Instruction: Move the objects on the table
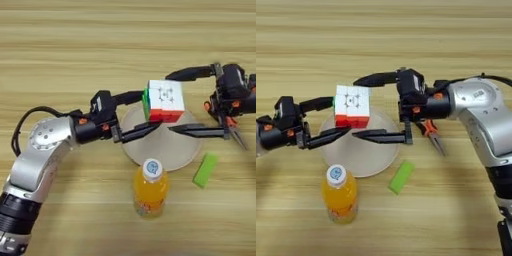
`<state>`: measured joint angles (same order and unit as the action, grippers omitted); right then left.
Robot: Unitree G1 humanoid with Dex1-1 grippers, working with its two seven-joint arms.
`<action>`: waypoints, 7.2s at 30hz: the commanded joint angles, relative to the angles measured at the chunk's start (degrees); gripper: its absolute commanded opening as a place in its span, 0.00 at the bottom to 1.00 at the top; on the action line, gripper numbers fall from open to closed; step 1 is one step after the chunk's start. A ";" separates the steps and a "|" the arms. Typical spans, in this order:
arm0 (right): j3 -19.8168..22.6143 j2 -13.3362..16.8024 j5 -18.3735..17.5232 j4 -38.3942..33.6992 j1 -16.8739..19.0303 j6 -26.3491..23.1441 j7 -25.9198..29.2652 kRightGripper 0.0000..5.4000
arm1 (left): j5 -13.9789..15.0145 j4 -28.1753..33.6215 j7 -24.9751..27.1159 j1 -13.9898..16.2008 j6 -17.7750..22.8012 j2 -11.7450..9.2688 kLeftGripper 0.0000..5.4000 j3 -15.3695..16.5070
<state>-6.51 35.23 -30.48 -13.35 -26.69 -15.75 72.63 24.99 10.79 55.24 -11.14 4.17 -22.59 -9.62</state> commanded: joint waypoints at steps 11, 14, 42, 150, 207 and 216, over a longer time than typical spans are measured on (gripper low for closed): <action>10.28 -3.26 3.93 4.66 11.49 7.08 -14.86 1.00 | -10.98 -9.96 -18.67 4.53 -7.98 4.28 0.61 7.44; 10.63 -4.57 5.28 5.58 13.40 8.36 -18.22 1.00 | -13.53 -11.42 -23.48 6.16 -7.43 5.93 0.61 7.68; 10.64 -8.77 9.95 11.26 16.50 10.70 -29.07 1.00 | -23.61 -20.41 -33.79 5.92 0.36 8.54 0.61 4.88; 12.20 -14.84 18.49 37.83 9.59 4.39 -46.41 1.00 | -16.72 -27.76 -40.87 -3.51 -28.20 12.57 1.00 16.40; 12.08 -14.72 20.31 37.44 5.59 7.92 -43.98 0.62 | -16.26 -26.61 -40.68 -3.21 -28.23 13.47 1.00 16.12; 11.50 -15.12 19.78 30.36 6.34 7.61 -42.91 0.62 | -16.31 -26.52 -40.76 -3.24 -28.26 13.57 1.00 16.08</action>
<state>5.04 19.92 -10.27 19.73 -19.93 -8.16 29.29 8.97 -16.33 14.56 -14.30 -23.59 -9.13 6.55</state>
